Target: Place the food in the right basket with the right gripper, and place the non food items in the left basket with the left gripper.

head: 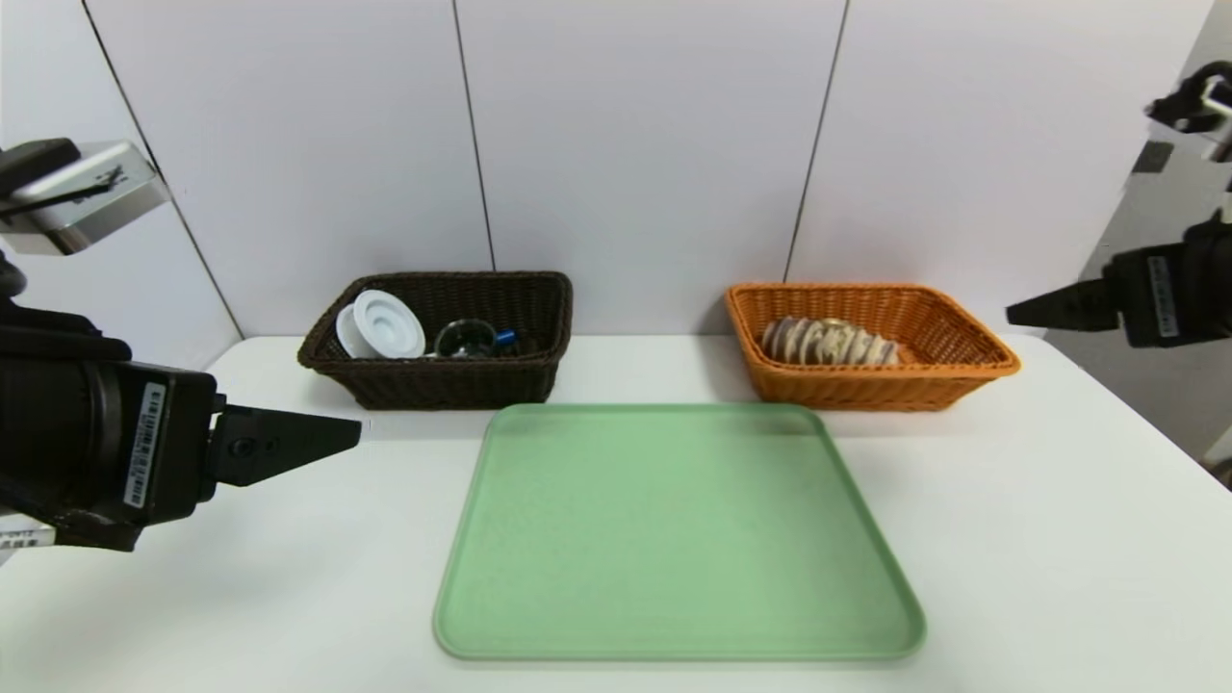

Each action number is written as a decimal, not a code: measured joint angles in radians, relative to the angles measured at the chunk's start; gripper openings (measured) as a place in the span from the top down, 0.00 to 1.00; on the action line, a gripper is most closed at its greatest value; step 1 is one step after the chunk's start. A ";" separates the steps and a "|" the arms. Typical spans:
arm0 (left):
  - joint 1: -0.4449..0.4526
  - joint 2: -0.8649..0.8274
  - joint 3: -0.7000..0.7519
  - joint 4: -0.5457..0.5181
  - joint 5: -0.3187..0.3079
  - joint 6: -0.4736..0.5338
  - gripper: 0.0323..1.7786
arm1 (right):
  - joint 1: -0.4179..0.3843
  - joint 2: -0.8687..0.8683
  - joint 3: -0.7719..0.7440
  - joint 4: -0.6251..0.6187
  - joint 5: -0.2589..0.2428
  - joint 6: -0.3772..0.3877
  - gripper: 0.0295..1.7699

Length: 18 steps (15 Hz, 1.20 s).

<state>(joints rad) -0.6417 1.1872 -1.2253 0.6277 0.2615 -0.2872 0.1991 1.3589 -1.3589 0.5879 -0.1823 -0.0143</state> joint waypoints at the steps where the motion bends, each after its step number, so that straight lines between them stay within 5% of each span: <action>1: 0.020 -0.018 0.016 0.000 0.001 0.001 0.05 | -0.001 -0.051 0.036 -0.001 -0.025 0.007 0.04; 6: 0.167 -0.171 0.179 -0.008 -0.001 0.027 0.05 | -0.004 -0.328 0.237 -0.007 -0.085 0.007 0.04; 18: 0.510 -0.749 0.584 0.038 0.006 0.290 0.05 | -0.106 -0.835 0.564 -0.034 -0.066 -0.075 0.04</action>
<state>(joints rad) -0.1321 0.4383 -0.6413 0.6653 0.2670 0.0028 0.0936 0.5243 -0.7951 0.5540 -0.2485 -0.0894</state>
